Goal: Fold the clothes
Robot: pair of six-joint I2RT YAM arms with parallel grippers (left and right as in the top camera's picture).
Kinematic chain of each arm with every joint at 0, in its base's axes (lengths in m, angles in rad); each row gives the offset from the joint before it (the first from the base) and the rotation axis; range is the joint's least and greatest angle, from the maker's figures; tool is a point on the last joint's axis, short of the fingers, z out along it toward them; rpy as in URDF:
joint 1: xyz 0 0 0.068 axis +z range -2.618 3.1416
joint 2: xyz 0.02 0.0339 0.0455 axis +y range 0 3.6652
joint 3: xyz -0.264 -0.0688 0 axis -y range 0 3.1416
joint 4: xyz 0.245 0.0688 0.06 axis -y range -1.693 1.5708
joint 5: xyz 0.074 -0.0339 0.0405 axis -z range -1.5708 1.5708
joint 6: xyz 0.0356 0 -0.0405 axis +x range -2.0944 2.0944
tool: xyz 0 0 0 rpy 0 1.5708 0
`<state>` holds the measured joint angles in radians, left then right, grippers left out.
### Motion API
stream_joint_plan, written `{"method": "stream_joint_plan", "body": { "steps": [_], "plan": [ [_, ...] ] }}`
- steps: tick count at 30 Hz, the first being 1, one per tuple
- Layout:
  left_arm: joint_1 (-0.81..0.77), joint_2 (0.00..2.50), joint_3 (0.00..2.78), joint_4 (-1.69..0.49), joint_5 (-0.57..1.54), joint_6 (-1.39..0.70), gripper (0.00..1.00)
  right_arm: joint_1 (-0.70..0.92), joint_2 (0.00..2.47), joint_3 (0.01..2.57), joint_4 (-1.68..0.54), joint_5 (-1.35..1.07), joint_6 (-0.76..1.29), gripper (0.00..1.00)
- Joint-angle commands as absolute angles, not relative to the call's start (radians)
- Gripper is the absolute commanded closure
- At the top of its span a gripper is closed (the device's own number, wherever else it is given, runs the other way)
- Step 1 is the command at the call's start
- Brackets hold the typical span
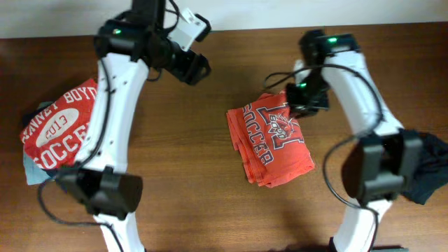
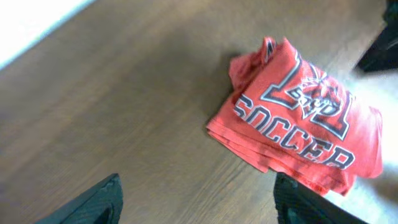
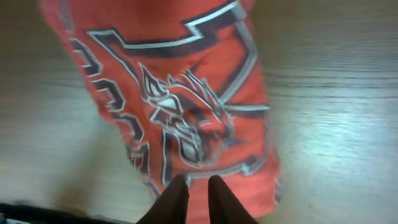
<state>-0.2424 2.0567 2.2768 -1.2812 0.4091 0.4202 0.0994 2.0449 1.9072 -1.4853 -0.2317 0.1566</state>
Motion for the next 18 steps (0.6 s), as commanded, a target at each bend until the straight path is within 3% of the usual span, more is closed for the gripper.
{"method": "stream_joint_plan", "body": {
  "steps": [1,7,12,18],
  "plan": [
    [-0.267,2.072,2.270,-1.267,0.475,0.525,0.17,0.062,1.803,1.911,-1.477,-0.215,0.128,0.80],
    [-0.324,2.082,2.270,-1.238,0.474,0.555,0.13,0.059,1.504,1.911,-1.467,-0.080,0.189,0.66],
    [-0.373,2.135,2.270,-1.204,0.475,0.555,0.13,0.059,1.423,1.873,-1.522,-0.055,0.283,0.67],
    [-0.428,2.252,2.270,-1.181,0.476,0.555,0.14,0.059,1.425,1.563,-1.430,-0.171,0.323,0.73]
  ]
}}
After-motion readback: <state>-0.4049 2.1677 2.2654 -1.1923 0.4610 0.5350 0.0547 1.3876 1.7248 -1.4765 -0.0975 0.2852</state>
